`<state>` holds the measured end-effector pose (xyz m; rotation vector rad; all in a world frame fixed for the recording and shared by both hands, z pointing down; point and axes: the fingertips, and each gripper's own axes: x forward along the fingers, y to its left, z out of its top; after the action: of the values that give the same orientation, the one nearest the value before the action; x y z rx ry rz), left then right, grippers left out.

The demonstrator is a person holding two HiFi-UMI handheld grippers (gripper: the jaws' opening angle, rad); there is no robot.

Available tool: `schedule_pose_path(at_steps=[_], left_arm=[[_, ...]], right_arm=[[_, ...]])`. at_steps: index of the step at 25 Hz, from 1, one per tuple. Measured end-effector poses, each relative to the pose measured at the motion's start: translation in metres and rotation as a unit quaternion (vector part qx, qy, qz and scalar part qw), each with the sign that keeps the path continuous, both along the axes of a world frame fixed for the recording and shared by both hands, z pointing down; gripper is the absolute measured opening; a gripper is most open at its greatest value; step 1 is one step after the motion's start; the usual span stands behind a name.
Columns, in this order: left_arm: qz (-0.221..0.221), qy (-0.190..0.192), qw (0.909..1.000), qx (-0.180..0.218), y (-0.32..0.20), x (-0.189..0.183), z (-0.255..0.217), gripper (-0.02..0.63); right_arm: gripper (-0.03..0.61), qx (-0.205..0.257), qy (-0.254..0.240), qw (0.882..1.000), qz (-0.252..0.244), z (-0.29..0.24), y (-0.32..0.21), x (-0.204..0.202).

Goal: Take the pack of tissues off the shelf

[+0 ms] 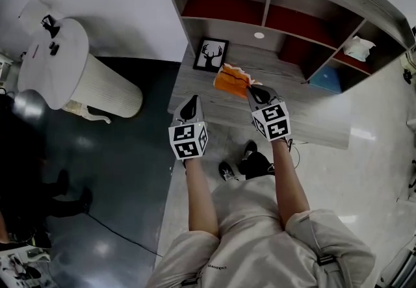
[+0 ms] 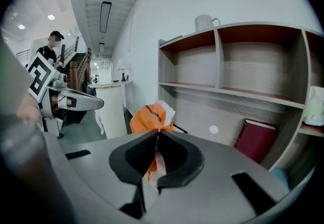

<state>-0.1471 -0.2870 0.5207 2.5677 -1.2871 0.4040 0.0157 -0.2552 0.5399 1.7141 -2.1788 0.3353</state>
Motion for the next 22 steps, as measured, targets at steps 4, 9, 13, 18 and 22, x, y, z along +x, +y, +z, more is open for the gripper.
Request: schedule_pose_path(at_steps=[4, 9, 13, 18, 22], left_arm=[[0.015, -0.001, 0.9999, -0.001, 0.006, 0.004, 0.009, 0.009], [0.026, -0.013, 0.9995, -0.006, 0.009, 0.001, 0.021, 0.009], [0.030, -0.019, 0.9994, -0.003, 0.007, 0.000, 0.020, 0.009], [0.033, -0.017, 0.9993, 0.002, 0.006, -0.004, 0.013, 0.009], [0.036, -0.018, 0.9992, 0.002, 0.005, -0.007, 0.011, 0.009]], right_arm=[[0.021, 0.000, -0.001, 1.000, 0.016, 0.007, 0.012, 0.007], [0.021, -0.007, -0.002, 1.000, 0.024, 0.017, 0.021, 0.008], [0.021, -0.006, 0.001, 1.000, 0.028, 0.014, 0.020, 0.010], [0.021, -0.004, 0.007, 1.000, 0.026, 0.009, 0.017, 0.010], [0.021, -0.001, 0.011, 1.000, 0.026, 0.005, 0.015, 0.008]])
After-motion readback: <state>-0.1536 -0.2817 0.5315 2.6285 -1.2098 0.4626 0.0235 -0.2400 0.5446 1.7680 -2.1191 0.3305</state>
